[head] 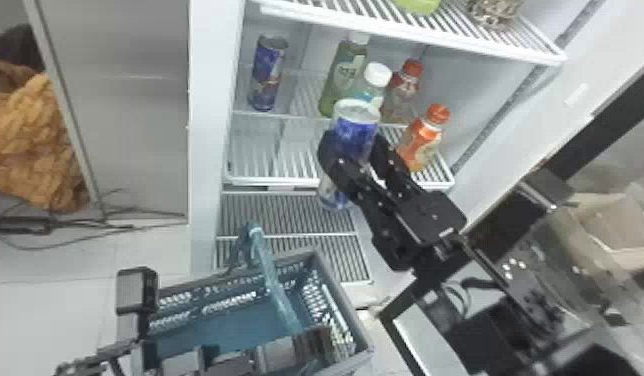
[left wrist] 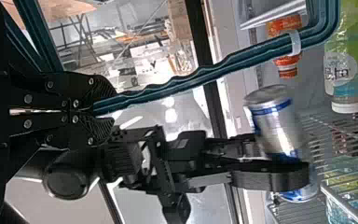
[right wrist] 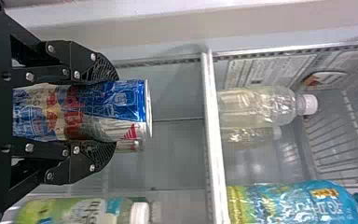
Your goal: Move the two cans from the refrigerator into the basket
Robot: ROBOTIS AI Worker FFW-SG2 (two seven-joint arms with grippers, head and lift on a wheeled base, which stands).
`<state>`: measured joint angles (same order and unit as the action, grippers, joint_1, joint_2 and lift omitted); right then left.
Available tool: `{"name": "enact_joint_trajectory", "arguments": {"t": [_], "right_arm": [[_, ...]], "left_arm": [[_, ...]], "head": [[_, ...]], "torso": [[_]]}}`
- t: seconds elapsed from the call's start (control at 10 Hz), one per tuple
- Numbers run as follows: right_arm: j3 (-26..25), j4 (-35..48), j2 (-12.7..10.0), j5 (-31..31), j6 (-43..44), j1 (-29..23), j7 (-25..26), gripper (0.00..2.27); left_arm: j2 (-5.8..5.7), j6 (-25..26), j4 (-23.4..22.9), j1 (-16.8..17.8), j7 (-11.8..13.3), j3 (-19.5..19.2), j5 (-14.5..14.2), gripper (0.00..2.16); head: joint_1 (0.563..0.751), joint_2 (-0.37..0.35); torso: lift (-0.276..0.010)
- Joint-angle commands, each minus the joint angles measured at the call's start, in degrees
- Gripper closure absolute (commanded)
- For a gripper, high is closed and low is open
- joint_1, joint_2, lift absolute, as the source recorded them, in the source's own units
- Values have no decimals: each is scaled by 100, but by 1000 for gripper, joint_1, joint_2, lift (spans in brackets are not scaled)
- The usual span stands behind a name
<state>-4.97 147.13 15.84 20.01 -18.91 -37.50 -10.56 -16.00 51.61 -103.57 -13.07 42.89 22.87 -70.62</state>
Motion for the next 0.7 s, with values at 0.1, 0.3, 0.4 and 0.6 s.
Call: {"name": "enact_joint_trajectory", "arguments": {"t": [0.1, 0.3, 0.4, 0.6], "right_arm": [[-257, 481, -81, 10, -471, -567, -16, 898], [-463, 706, -161, 21, -837, -905, -16, 898], [-532, 790, -169, 33, -992, -1031, -16, 898], [-657, 692, -275, 261, -1202, -1116, -25, 898]], "left_arm": [[0, 0, 0, 0, 0, -2, 12, 1190], [0, 0, 0, 0, 0, -2, 12, 1190], [0, 0, 0, 0, 0, -2, 12, 1190], [9, 0, 0, -14, 0, -2, 12, 1190]], "head": [[695, -350], [695, -350], [695, -350], [695, -350]], "torso": [[-276], [-276], [-276], [-276]]}}
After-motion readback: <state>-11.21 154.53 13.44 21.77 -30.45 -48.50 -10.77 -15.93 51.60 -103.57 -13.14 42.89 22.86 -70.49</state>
